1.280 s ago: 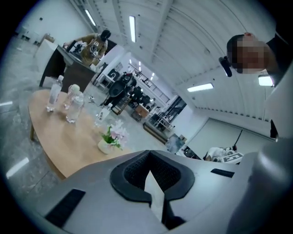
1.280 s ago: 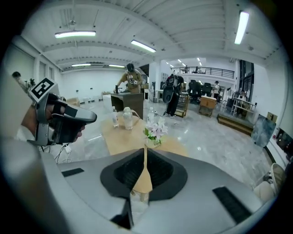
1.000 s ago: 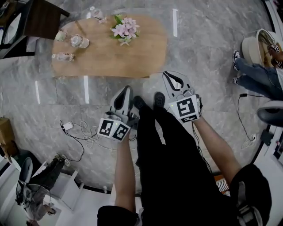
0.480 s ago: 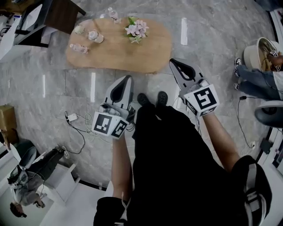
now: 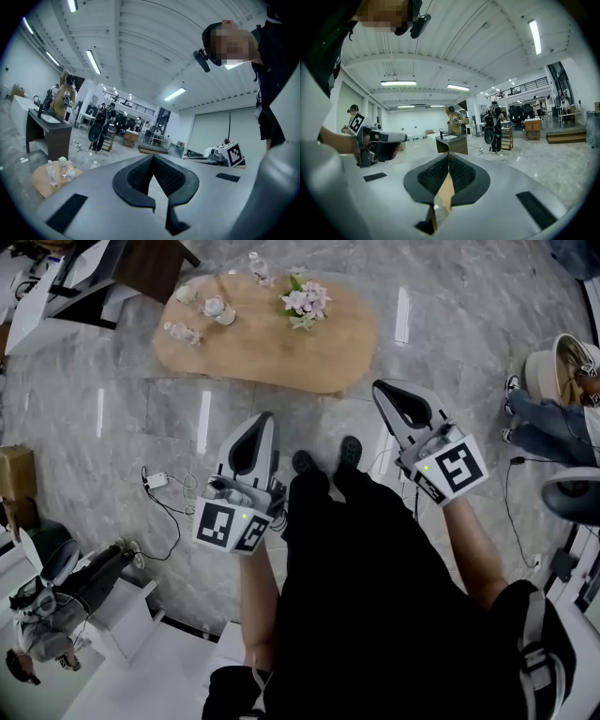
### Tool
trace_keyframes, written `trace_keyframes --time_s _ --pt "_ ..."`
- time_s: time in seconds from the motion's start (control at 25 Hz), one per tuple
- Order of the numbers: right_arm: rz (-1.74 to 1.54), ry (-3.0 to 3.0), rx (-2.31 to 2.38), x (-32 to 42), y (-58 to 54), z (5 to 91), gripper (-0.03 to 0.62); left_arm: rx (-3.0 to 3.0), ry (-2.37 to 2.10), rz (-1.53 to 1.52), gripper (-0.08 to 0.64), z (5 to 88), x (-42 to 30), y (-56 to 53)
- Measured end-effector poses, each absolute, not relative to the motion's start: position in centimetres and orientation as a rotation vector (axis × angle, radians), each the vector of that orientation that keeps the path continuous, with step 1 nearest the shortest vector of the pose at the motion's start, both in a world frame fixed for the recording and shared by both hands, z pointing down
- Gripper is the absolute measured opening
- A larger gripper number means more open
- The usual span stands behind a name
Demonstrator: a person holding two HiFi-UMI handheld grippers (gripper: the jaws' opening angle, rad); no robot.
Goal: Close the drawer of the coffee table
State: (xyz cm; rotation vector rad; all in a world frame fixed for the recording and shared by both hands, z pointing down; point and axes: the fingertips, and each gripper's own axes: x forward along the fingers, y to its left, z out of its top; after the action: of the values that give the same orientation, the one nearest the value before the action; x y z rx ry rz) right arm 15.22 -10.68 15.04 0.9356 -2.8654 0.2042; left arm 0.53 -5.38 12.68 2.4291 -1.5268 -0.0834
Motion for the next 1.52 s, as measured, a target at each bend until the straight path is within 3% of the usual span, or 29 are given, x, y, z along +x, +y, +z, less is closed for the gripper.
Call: trace_keyframes --time_s 0.96,1.52 --pt "0.267 -2.83 1.103 0.9 9.0 11.8 0.014 2.55 -1.336 -0.079 0.01 11.6 -12.2 12.4" --pt "0.262 -2.747 1.284 2.2 14.9 11.7 0.014 2.658 -1.161 -0.021 0.011 12.4 -10.4 14.8"
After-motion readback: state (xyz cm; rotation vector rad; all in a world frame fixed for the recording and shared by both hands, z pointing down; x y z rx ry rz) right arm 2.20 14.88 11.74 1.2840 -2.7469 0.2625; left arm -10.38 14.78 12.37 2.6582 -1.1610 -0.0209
